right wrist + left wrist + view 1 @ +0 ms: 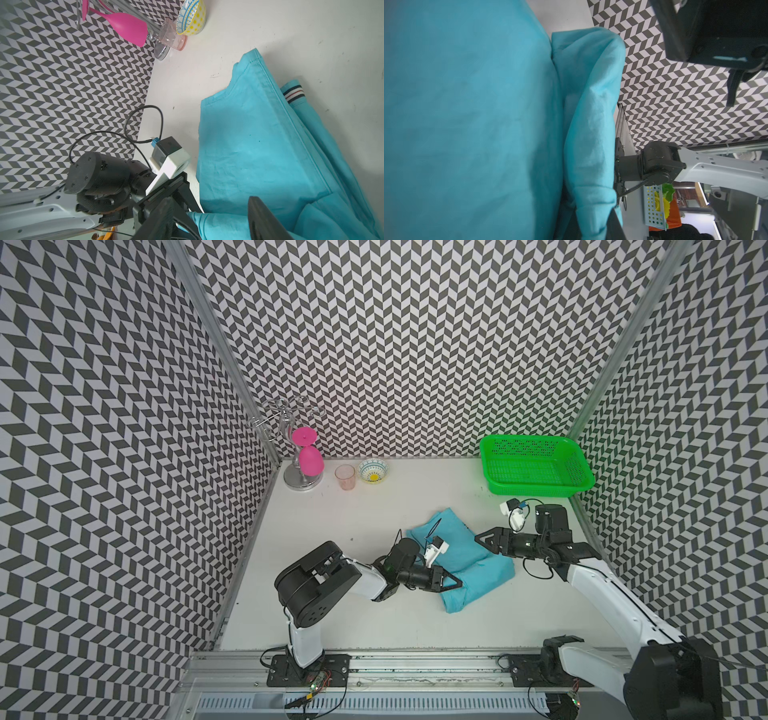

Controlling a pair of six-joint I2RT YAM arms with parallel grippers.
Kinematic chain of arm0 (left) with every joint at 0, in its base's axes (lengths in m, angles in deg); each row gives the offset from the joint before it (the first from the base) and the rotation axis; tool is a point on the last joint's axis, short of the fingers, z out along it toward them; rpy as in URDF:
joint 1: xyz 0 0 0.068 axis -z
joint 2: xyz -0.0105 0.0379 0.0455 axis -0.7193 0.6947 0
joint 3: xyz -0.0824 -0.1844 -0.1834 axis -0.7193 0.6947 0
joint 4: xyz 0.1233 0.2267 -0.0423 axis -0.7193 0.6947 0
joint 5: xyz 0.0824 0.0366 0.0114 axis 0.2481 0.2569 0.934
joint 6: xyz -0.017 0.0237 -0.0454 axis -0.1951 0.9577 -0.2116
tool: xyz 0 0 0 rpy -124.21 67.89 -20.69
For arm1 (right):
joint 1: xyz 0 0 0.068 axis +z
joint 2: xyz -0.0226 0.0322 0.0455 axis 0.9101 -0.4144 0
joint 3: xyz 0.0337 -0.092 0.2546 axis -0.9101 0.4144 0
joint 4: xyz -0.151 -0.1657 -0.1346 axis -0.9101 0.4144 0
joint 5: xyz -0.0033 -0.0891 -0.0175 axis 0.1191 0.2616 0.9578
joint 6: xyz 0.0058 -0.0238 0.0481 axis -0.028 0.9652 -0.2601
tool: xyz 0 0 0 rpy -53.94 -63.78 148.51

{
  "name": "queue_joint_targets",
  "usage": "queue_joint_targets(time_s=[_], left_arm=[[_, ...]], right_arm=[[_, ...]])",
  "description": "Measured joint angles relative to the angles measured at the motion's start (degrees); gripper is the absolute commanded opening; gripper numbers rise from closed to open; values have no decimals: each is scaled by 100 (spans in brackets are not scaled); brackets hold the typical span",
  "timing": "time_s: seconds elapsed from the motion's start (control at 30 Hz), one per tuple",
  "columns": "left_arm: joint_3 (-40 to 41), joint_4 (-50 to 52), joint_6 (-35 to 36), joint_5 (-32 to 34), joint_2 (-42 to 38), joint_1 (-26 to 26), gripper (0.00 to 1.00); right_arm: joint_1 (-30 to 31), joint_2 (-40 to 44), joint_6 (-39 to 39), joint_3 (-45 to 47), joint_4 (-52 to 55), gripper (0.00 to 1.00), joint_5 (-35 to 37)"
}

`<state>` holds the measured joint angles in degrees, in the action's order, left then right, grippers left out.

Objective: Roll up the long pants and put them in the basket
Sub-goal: Roll the long pant at the center of the board.

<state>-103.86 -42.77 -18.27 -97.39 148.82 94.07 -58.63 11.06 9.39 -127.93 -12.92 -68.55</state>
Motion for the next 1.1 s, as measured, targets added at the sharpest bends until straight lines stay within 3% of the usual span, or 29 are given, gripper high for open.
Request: queue_joint_targets(time_s=[0.4, 0.57, 0.7, 0.87, 0.97, 1.07, 1.1], left_arm=[[413, -271, -439, 387, -11, -256, 20], [339, -280, -286, 387, 236, -278, 25], [146, 109, 188, 487, 249, -284, 44], [-225, 1235, 1292, 1008, 0, -175, 55], [-387, 2116, 2114, 1919, -492, 85, 65], [-474, 2785, 2983, 3121, -1130, 581, 95], [-481, 2935, 3276, 3504, -1344, 774, 100]], right_arm=[[710, 68, -535, 645, -743, 61, -442], [719, -592, -560, 887, -1187, 60, -396], [719, -1154, -549, 1010, -1508, 59, -284], [719, -1534, -529, 1023, -1827, 59, -225], [719, -1690, -503, 1023, -1947, 59, -219], [719, -1805, -474, 1023, -2004, 59, -223], [719, -1818, -459, 1021, -2011, 59, -225]])
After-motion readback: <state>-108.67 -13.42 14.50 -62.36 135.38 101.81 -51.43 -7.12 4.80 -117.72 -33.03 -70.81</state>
